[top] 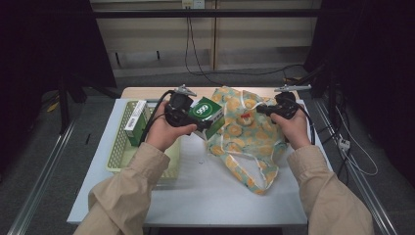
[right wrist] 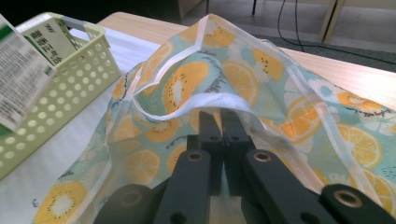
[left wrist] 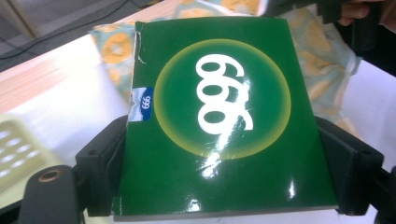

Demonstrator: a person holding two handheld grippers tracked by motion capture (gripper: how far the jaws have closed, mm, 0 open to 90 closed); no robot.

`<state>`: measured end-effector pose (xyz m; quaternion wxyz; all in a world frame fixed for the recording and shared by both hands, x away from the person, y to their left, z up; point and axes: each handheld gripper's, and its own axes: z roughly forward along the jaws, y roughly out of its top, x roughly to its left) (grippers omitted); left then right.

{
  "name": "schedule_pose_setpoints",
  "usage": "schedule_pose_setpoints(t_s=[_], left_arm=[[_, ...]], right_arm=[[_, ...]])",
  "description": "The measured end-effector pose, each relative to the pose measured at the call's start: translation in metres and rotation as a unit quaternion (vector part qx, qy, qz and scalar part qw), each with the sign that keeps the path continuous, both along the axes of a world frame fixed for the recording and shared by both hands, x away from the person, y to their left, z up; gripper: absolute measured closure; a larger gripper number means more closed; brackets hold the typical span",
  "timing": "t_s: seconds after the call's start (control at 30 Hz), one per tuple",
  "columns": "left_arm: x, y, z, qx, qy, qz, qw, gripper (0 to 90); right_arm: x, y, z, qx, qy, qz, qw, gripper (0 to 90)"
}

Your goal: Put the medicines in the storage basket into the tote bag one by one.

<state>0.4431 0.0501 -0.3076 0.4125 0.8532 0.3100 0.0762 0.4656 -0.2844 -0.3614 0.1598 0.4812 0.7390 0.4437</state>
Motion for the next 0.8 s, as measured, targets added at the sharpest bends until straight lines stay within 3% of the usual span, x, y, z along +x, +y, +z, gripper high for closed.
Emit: schedule_pose_setpoints(t_s=[0.33, 0.47, 0.53, 0.73, 0.8], left_arm=[[-0.002, -0.044, -0.022, -0.003, 0.013, -0.031, 0.9994, 16.6], [-0.001, -0.061, -0.033, 0.007, 0.014, -0.036, 0.9992, 16.6], [0.000, -0.068, -0.039, 0.001, 0.024, -0.045, 0.9987, 16.6], [0.004, -0.088, -0.055, 0.016, 0.023, -0.055, 0.9981, 16.6], [0.007, -0.092, -0.061, 0.019, 0.031, -0.056, 0.9977, 16.6]], right_arm=[[-0.002, -0.006, 0.001, 0.003, -0.003, 0.007, 1.0000, 90.0], [-0.003, -0.007, 0.001, 0.005, -0.005, 0.007, 1.0000, 90.0], [-0.003, -0.006, 0.001, 0.004, -0.003, 0.009, 0.9999, 90.0], [-0.004, -0.004, 0.003, 0.006, -0.005, 0.010, 0.9999, 90.0], [-0.004, -0.004, 0.003, 0.008, -0.006, 0.009, 0.9999, 90.0]])
